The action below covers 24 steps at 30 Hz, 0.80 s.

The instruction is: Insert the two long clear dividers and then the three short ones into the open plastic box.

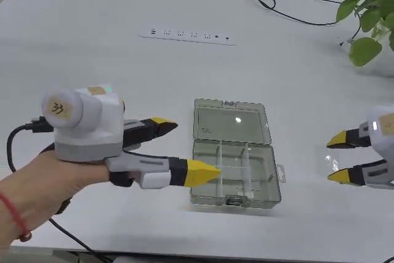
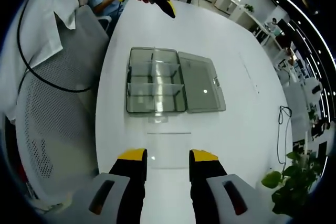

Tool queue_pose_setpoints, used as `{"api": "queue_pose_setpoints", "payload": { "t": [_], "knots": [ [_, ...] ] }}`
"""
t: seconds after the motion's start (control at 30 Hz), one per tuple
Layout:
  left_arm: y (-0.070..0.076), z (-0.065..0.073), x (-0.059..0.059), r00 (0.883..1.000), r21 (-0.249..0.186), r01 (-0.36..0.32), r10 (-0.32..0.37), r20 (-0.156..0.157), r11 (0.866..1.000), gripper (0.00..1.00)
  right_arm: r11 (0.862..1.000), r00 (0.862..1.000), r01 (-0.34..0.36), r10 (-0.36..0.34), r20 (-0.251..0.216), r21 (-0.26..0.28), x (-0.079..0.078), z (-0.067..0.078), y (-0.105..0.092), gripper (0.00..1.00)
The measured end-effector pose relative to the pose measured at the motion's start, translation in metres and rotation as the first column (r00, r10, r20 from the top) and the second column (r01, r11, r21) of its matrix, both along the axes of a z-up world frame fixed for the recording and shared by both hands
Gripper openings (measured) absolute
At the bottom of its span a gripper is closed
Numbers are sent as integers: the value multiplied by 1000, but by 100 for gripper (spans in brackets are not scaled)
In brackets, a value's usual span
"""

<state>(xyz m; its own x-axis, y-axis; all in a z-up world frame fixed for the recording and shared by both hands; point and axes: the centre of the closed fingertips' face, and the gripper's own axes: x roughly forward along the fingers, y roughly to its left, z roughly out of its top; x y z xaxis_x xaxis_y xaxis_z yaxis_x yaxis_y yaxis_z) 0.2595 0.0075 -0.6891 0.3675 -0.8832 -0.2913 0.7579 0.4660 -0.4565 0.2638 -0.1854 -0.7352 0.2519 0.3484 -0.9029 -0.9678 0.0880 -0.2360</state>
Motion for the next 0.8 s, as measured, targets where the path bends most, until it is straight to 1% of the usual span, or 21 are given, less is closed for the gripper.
{"api": "queue_pose_setpoints", "payload": {
  "t": [0.07, 0.1, 0.13, 0.17, 0.2, 0.23, 0.3, 0.4, 0.43, 0.53, 0.6, 0.63, 0.67, 0.7, 0.73, 0.8],
  "knots": [
    [-3, 2, 0, 998, -21, -18, 17, -64, 1000, 77, 1000, 1000, 0, 0, 10, 8, 0, 6, 7, 33],
    [-7, 6, 2, 998, -43, -17, 15, -62, 999, 75, 1000, 1000, -2, 2, 15, 12, -1, 11, 12, 33],
    [-8, 8, 3, 998, -51, -21, 18, -58, 998, 73, 1000, 1000, -2, 2, 19, 16, -2, 13, 15, 33],
    [-11, 12, 4, 998, -67, -24, 20, -61, 997, 71, 1000, 1000, -5, 4, 23, 24, 0, 14, 17, 33],
    [-13, 13, 4, 997, -75, -23, 18, -75, 997, 70, 1000, 1000, -8, 7, 25, 28, 1, 15, 19, 33],
    [-16, 14, 4, 995, -84, -25, 17, -99, 996, 69, 999, 999, -13, 12, 32, 34, 0, 19, 24, 33],
    [-21, 16, 3, 992, -93, -22, 10, -124, 995, 65, 999, 999, -17, 15, 41, 42, -1, 25, 30, 33],
    [-28, 20, 1, 985, -115, -20, 0, -171, 993, 58, 999, 998, -28, 25, 61, 46, -4, 36, 42, 32],
    [-32, 21, -1, 980, -127, -18, -8, -197, 992, 57, 998, 997, -31, 27, 67, 48, -5, 40, 46, 32],
    [-39, 23, -1, 976, -139, -18, -12, -218, 990, 53, 998, 996, -42, 38, 80, 53, -8, 48, 56, 32],
    [-45, 23, -3, 967, -147, -22, -16, -252, 989, 47, 997, 995, -48, 43, 87, 58, -12, 53, 64, 32],
    [-48, 24, -5, 965, -156, -21, -21, -261, 988, 45, 997, 995, -50, 44, 88, 61, -13, 55, 67, 32],
    [-53, 25, -7, 956, -169, -25, -26, -293, 985, 42, 997, 995, -53, 47, 89, 64, -16, 57, 72, 32],
    [-56, 25, -9, 950, -179, -27, -31, -312, 983, 39, 996, 995, -56, 50, 91, 64, -17, 58, 74, 32],
    [-60, 26, -10, 946, -192, -26, -37, -321, 981, 38, 996, 994, -60, 53, 93, 65, -19, 61, 78, 32],
    [-65, 26, -11, 935, -202, -38, -36, -352, 979, 34, 996, 994, -60, 53, 95, 71, -20, 63, 83, 32]
  ]
}}
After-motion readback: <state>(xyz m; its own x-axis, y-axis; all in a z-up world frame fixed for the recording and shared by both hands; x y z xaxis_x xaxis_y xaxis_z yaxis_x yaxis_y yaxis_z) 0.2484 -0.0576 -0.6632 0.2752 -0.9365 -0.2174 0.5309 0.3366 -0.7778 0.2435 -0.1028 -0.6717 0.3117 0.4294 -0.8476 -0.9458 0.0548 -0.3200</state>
